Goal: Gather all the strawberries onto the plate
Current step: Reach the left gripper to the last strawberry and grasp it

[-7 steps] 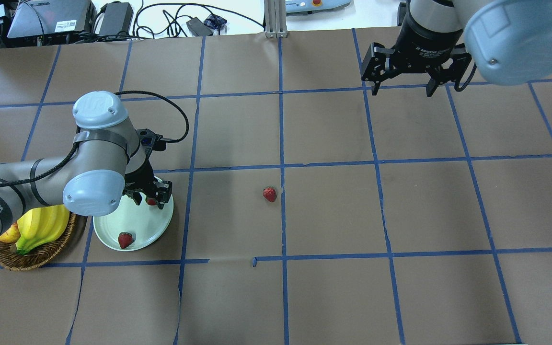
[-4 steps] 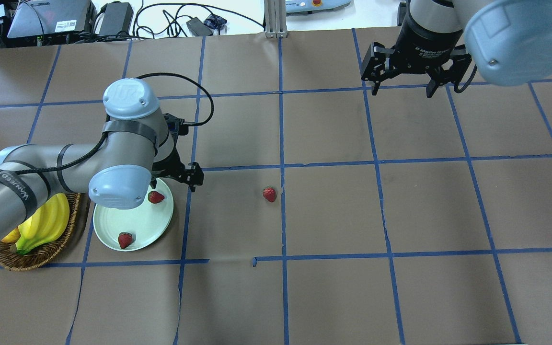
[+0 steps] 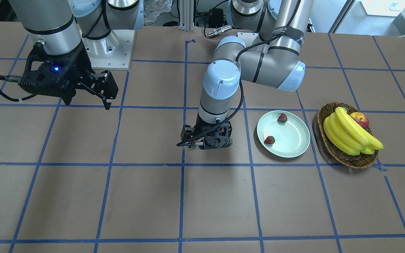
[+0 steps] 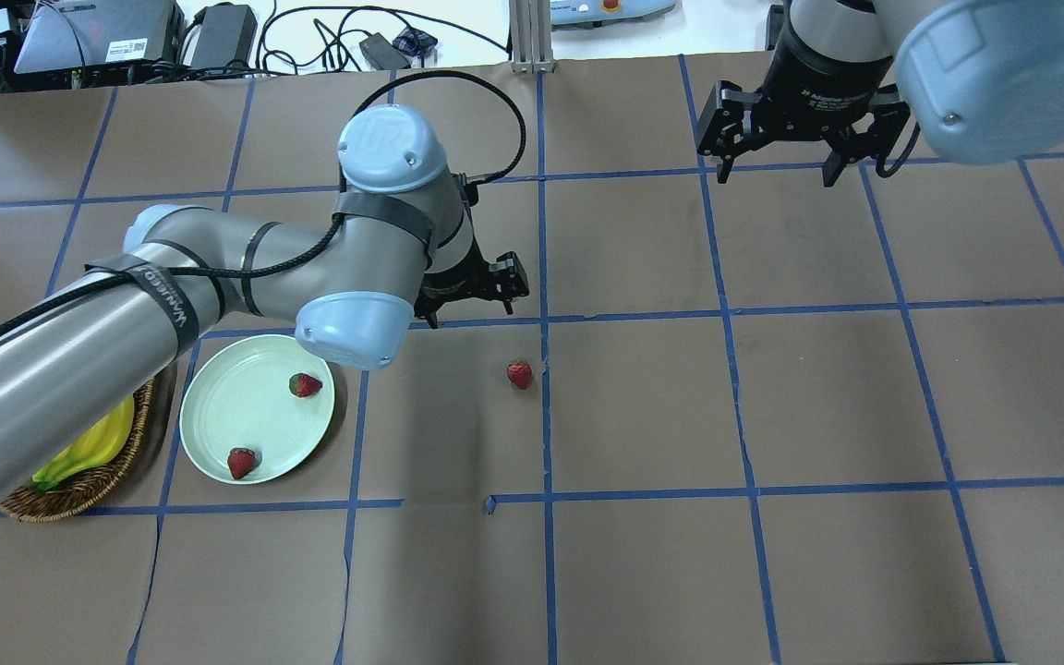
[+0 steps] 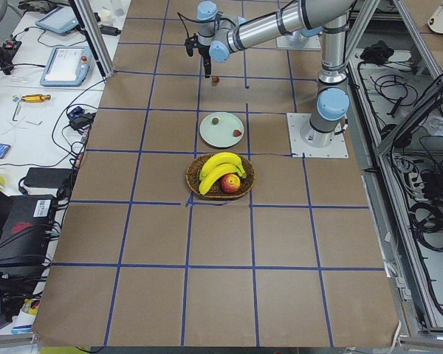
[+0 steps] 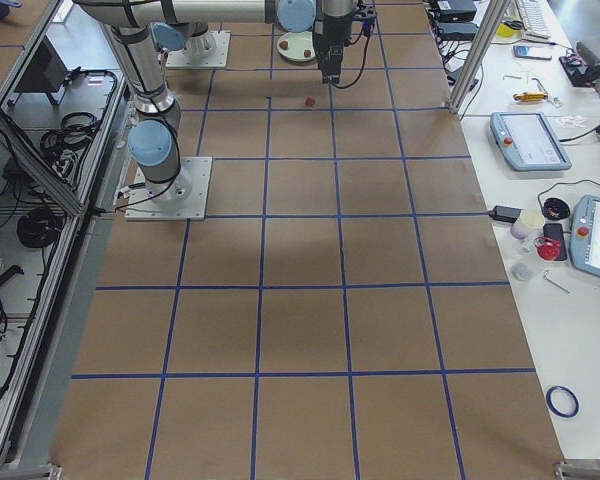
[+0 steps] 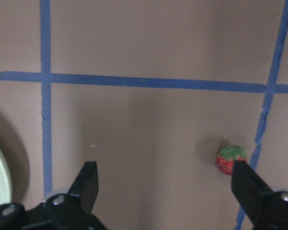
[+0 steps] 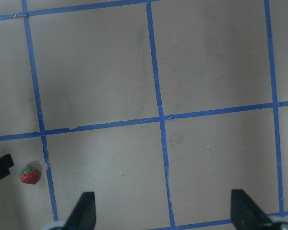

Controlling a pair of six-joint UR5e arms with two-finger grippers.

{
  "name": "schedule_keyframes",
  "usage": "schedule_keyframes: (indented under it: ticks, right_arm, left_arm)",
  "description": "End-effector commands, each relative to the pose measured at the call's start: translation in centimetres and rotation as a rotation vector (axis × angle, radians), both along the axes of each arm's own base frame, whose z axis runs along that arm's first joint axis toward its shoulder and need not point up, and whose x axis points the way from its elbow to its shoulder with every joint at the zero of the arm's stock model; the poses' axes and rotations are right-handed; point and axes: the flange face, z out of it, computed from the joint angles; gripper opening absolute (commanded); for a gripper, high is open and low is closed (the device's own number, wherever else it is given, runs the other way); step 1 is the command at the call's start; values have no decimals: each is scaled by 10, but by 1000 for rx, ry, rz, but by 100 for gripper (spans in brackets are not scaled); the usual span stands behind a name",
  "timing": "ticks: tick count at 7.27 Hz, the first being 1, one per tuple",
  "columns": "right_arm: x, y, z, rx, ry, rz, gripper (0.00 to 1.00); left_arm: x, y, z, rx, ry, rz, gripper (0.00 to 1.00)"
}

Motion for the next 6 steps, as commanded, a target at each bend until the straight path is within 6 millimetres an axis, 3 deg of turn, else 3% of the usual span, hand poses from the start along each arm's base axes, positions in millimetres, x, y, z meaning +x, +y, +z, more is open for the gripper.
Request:
schedule_keyframes:
  ticks: [1,3,5,6]
  right_arm:
    - [0,0,1,-2,0,-5,100]
    - [-1,0,1,-2,-2,-9,100]
    - [0,0,1,-2,-2,-6,100]
    - [0,0,1,-2,-2,-6,100]
  left_arm:
    - [-30,3,-38,-5,-12,59,94]
    - [-26,34,-70,59,-68,30,94]
    - [-24,38,-74,57,-73,26,91]
    - [-25,37,-73,48,-59,26,83]
